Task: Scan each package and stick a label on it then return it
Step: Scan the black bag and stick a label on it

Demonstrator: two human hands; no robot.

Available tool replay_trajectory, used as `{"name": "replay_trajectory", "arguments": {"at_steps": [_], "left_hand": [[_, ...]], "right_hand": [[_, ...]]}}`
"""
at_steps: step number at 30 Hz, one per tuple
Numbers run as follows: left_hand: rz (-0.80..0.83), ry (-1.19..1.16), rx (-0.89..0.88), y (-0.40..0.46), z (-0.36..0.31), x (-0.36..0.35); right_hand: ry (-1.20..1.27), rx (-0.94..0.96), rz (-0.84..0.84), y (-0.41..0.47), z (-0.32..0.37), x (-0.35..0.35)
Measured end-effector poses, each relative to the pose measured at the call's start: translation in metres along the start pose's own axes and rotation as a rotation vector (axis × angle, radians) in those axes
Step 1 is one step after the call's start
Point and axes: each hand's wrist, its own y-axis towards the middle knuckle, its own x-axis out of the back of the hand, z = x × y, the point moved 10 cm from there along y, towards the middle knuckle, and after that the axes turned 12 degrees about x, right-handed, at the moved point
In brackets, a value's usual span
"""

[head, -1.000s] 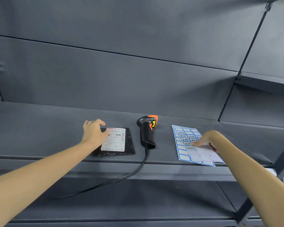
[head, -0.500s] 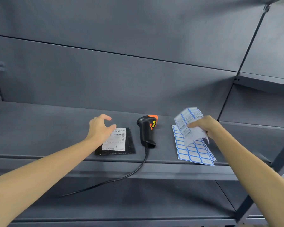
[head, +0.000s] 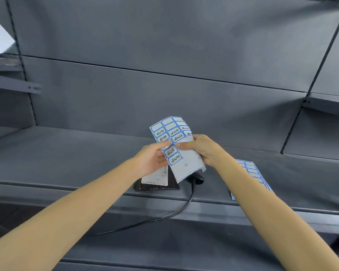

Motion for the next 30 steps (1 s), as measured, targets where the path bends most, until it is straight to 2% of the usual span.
{"name": "replay_trajectory", "arguments": {"at_steps": [5, 8, 10, 12, 14, 17, 21, 30], "left_hand": [[-0.066, -0.008, -0.018, -0.008, -0.002, 0.022], [-0.101, -0.022, -0.072, -0.014, -0.011, 0.03], [-0.152, -0.04, -0.121, -0.017, -0.018, 0.036], [-0.219, -0.06, -0.176, -0.02, -0.023, 0.043], [-0.27, -0.07, -0.215, -0.023, -0.026, 0.048], [-0.285, -0.076, -0.246, -0.025, -0.026, 0.047], [-0.282, -0.1, -0.245, -0.026, -0.023, 0.045], [-0.247, -0.146, -0.232, -0.023, -0.015, 0.036]], "right_hand": [[-0.244, 0.019, -0.034, 0.006, 0.004, -0.011], [-0.688, 0.059, -0.31, 0.002, 0.014, 0.009], [-0.856, 0.275, -0.451, -0.01, 0.035, 0.007], [-0.894, 0.456, -0.467, -0.019, 0.043, -0.004], [-0.926, 0.504, -0.439, -0.022, 0.039, -0.014], [-0.997, 0.453, -0.381, -0.019, 0.031, -0.026], [-0.912, 0.469, -0.346, -0.021, 0.027, -0.034], [-0.845, 0.439, -0.403, -0.024, 0.025, -0.033]]}}
